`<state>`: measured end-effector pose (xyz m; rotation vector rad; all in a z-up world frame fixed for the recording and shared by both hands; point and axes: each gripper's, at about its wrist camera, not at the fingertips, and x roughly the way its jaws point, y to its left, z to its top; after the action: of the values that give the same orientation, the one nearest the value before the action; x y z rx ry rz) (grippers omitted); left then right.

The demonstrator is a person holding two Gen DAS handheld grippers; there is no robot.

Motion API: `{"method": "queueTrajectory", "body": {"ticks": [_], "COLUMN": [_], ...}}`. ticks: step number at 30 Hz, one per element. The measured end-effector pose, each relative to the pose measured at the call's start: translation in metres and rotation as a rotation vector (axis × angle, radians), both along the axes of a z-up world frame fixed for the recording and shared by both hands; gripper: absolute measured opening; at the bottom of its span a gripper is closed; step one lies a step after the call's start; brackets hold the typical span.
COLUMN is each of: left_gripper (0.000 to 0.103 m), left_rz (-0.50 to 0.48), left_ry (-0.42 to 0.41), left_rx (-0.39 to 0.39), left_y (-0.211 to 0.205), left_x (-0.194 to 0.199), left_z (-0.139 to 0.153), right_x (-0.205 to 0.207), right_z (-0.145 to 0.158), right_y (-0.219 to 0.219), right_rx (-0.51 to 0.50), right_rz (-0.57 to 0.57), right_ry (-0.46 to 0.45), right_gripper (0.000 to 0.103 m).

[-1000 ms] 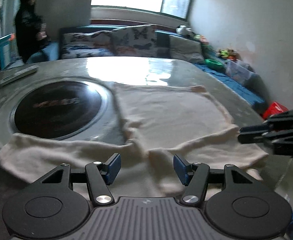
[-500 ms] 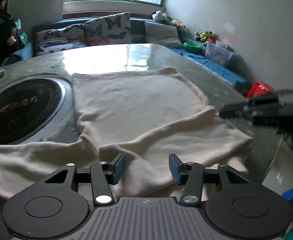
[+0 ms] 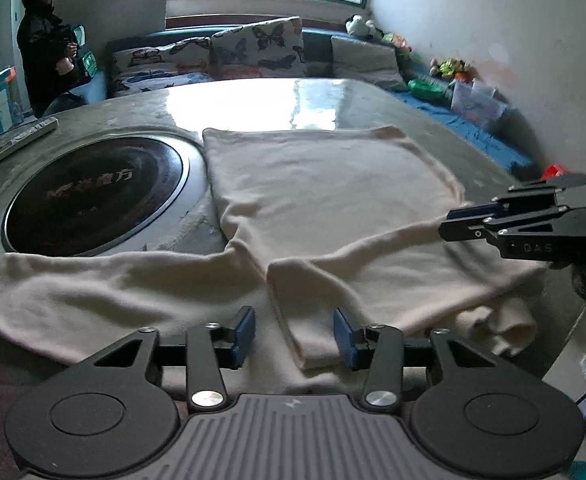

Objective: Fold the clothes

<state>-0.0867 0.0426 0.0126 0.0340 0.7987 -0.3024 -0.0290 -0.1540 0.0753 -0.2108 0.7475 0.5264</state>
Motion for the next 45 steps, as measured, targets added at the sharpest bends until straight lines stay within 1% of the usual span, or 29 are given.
{"method": "queueTrajectory", "body": {"ticks": [3,4,9,14,17,19,23,24,27,30,33,35,38,41,44,45], "left_gripper": [0.033,0.032,0.033,0.033,0.037,0.043,0.048,0.052,0.057,0.063,0.064,0.063,0.060,0.052,0.037,0.027], "left_rz": [0.009,0.012,0.049,0.136,0.217,0.270,0.385,0.417,0.508,0.589,0.666,0.702,0.713,0.723,0.736,0.741], "left_ry": [-0.001,-0.002,-0.007,-0.009,-0.013,-0.016,-0.019,-0.019,-0.021,-0.023,-0.020,-0.013,-0.006,-0.014,-0.024,-0.029], "left_rx": [-0.001,-0.004,-0.025,-0.043,-0.040,-0.042,-0.039,-0.038,-0.028,-0.020,-0.021,-0.038,-0.052,-0.037,-0.030,-0.026], "left_y": [0.004,0.006,0.020,0.045,0.064,0.077,0.101,0.106,0.123,0.138,0.151,0.159,0.164,0.165,0.167,0.167], "left_x": [-0.002,-0.003,-0.009,-0.013,-0.011,-0.010,-0.004,-0.003,0.003,0.010,0.015,0.018,0.022,0.024,0.026,0.026], "left_z": [0.001,0.002,0.008,0.011,0.013,0.015,0.016,0.016,0.015,0.012,0.008,0.006,0.003,0.000,0.000,-0.001], "right_x": [0.000,0.000,0.001,-0.004,-0.009,-0.011,-0.012,-0.014,-0.020,-0.028,-0.035,-0.036,-0.035,-0.034,-0.034,-0.035], "right_z": [0.000,0.001,0.003,0.000,-0.002,-0.004,0.000,0.003,0.013,0.012,0.001,-0.002,0.003,0.008,0.011,0.011], "right_y": [0.014,0.018,0.051,0.082,0.097,0.104,0.108,0.106,0.101,0.099,0.103,0.104,0.099,0.094,0.087,0.084], "right_rx": [-0.003,-0.003,0.005,-0.007,-0.024,-0.032,-0.006,0.002,0.029,0.031,0.004,0.011,0.029,0.038,0.048,0.052], "right_rz": [0.035,0.048,0.132,0.210,0.258,0.279,0.288,0.291,0.314,0.344,0.367,0.361,0.347,0.328,0.306,0.296], "right_ry": [-0.005,-0.008,-0.017,-0.029,-0.044,-0.054,-0.047,-0.046,-0.029,0.006,0.021,0.020,0.013,0.001,-0.002,-0.002], "right_gripper": [0.017,0.017,0.017,0.017,0.019,0.019,0.019,0.019,0.020,0.020,0.020,0.020,0.022,0.025,0.025,0.025]}}
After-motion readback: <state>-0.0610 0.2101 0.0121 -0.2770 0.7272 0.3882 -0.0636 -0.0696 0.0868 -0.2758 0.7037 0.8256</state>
